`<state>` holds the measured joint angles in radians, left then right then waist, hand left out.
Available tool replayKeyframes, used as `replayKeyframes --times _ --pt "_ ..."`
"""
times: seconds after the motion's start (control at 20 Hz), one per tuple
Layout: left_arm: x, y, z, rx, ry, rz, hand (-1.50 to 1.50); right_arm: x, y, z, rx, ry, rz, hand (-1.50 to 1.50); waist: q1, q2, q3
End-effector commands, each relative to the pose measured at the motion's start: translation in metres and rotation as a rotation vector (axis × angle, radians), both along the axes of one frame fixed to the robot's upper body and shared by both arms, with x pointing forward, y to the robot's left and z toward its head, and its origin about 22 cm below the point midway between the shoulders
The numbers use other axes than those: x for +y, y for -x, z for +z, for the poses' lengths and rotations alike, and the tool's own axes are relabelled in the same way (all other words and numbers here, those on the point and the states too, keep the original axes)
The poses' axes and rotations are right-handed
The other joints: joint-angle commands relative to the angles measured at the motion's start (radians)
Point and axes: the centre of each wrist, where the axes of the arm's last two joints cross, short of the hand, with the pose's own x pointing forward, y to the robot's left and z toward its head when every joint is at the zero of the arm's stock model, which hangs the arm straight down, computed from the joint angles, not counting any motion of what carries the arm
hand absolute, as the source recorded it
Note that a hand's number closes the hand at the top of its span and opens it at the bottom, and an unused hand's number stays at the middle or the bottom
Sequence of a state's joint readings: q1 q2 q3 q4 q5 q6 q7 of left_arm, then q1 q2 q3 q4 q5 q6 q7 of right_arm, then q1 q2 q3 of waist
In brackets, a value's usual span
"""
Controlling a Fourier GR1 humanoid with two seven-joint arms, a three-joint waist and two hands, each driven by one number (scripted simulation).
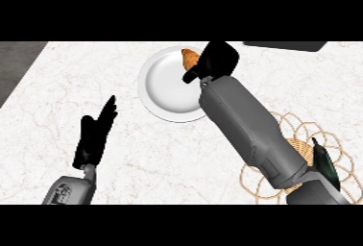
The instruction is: Pick the croissant from the placemat and place it in the plate
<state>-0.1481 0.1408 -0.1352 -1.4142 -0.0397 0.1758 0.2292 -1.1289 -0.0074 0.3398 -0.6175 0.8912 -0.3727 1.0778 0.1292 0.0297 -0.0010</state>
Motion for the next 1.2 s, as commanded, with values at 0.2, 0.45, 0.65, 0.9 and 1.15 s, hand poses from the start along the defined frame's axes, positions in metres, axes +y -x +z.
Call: replayKeyframes --times 0.2,0.45,0.65,0.9,1.15 --pt "0.003 -0.003 -0.005 0.014 0.012 0.01 0.0 -0.008 -0.003 -0.026 0.207 -0.182 -0.038 -1.5 -0.009 0.0 0.0" --pt "0.002 0.009 -0.012 0.01 0.002 0.009 0.0 0.001 0.004 -0.025 0.055 -0.252 0.114 -1.5 -0.022 -0.007 0.001" --pt "0.014 0.012 -0.017 0.026 0.002 0.037 0.0 0.006 0.011 -0.007 -0.264 -0.428 0.157 -1.5 -0.044 -0.011 0.003" --pt "0.012 0.011 -0.018 0.035 0.018 0.057 0.0 -0.003 0.025 -0.016 -0.438 -0.64 0.104 -1.5 -0.077 -0.018 0.003" --pt "0.028 0.015 -0.004 0.029 -0.006 0.074 0.0 0.006 0.041 -0.026 -0.432 -0.75 0.167 -1.5 -0.08 -0.022 0.002"
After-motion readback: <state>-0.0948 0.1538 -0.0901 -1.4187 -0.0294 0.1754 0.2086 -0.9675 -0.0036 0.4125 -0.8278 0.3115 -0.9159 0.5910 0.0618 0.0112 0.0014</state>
